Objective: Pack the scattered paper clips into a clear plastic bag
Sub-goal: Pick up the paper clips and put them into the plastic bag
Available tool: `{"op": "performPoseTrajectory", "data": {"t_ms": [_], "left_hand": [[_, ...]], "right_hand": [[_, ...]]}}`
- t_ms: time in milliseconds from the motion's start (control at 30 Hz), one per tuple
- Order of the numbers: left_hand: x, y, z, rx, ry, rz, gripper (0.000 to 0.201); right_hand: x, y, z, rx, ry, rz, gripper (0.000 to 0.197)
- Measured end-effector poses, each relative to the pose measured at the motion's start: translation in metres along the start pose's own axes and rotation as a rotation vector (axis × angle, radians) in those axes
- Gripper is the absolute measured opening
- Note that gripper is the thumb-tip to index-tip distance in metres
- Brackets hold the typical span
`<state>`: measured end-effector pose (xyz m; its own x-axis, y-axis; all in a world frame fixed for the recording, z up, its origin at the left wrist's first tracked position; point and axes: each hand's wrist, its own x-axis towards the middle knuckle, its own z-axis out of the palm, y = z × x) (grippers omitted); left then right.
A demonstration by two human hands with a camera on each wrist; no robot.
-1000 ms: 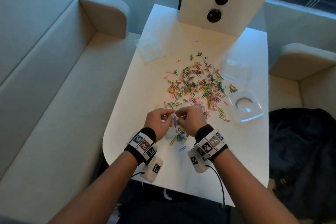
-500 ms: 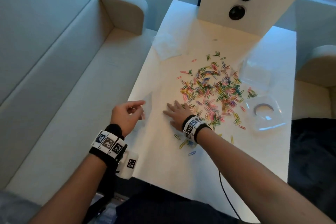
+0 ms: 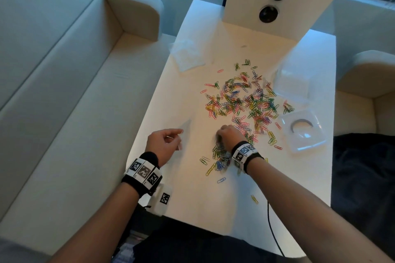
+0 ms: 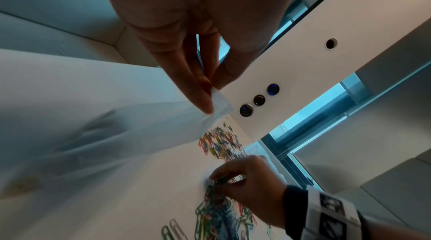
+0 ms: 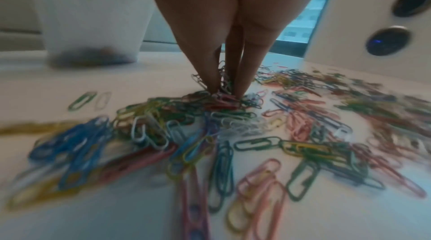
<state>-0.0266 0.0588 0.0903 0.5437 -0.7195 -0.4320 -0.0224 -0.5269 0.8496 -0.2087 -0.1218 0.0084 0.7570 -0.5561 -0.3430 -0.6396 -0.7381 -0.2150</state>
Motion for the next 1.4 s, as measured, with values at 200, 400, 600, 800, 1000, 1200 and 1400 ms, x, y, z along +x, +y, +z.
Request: {"op": "performPoseTrajectory", "data": {"t_ms": [200,400,600,800,1000,1200,1400], "left_hand": [[0.0,0.006,0.018,0.029,-0.068,0.01,0.025],[0.005,0.01,0.031,0.04,-0.097,0.013,0.026],[0.003,0.01,0.038,0.063,-0.097,0.073,0.023],[-0.006,0.011,0.036,0.126,-0.07,0.196,0.026],[-0.006,0.009,0.032,0.054,-0.069,0.169,0.029],[-0.002,0.011,0.021,-0.007,-0.005,0.117,0.027],[0.001,0.011,0.009,-0.041,0.012,0.089,0.029]], "right_hand": [[-0.015,0.016,-0.029,0.701,0.337,0.473,0.016],[-0.049,-0.012,-0.061,1.796,0.292,0.533,0.025],[-0.056,-0.069,-0.064,1.736,0.055,0.395,0.027],[-0.042,-0.089,-0.053,1.429,-0.032,0.472,0.025],[-0.041,-0.088,-0.064,0.92,0.102,0.366,0.031],[-0.061,-0.065,-0.061,0.778,0.349,0.212,0.03],[-0.085,-0.057,0.032,-0.253,-0.197,-0.271,0.068]]}}
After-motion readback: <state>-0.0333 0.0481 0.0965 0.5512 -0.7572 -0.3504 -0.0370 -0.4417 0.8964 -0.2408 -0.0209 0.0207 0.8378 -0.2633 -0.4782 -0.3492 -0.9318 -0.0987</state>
